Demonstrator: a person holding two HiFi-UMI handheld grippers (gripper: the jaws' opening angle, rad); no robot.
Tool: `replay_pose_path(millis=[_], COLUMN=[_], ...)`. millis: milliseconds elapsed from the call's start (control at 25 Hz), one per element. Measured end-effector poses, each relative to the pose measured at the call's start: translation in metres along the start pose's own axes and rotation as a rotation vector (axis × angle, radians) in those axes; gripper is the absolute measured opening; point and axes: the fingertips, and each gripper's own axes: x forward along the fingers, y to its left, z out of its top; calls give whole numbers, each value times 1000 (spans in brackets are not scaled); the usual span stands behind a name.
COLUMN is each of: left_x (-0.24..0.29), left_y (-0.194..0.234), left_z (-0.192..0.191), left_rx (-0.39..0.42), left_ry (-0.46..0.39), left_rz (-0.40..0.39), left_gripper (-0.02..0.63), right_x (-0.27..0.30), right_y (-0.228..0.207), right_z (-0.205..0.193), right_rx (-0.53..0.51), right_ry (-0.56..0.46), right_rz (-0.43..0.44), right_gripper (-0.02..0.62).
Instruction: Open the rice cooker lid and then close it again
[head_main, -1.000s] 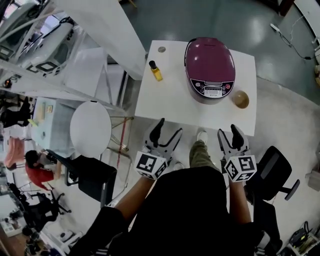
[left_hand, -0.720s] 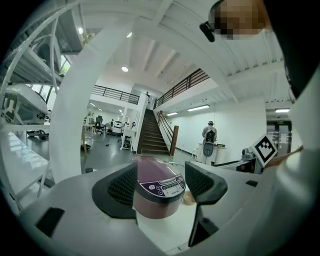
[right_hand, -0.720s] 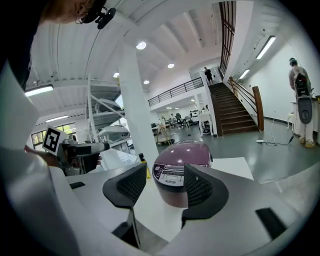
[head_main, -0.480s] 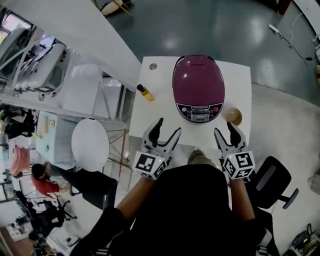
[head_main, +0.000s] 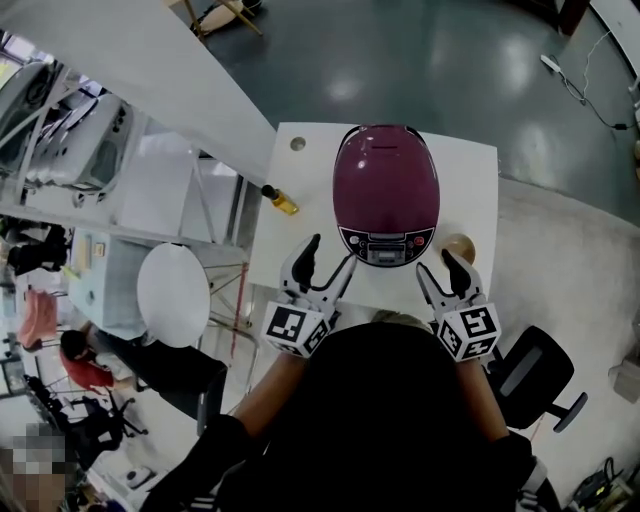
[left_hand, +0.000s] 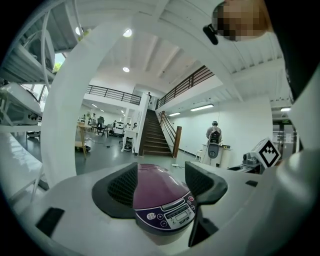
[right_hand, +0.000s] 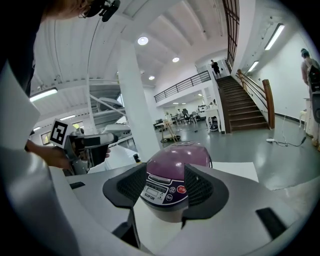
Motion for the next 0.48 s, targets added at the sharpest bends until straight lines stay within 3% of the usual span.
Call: replay_pose_path(millis=[480], left_x=[6], left_y=[14], left_z=[0], left_rx=[-20], left_ry=[8], left_rz=[15], left_gripper=[275], right_x=[37], right_y=[2], right_z=[6], right_rx=[-38], right_ry=[35], right_rz=[71], right_gripper=[209])
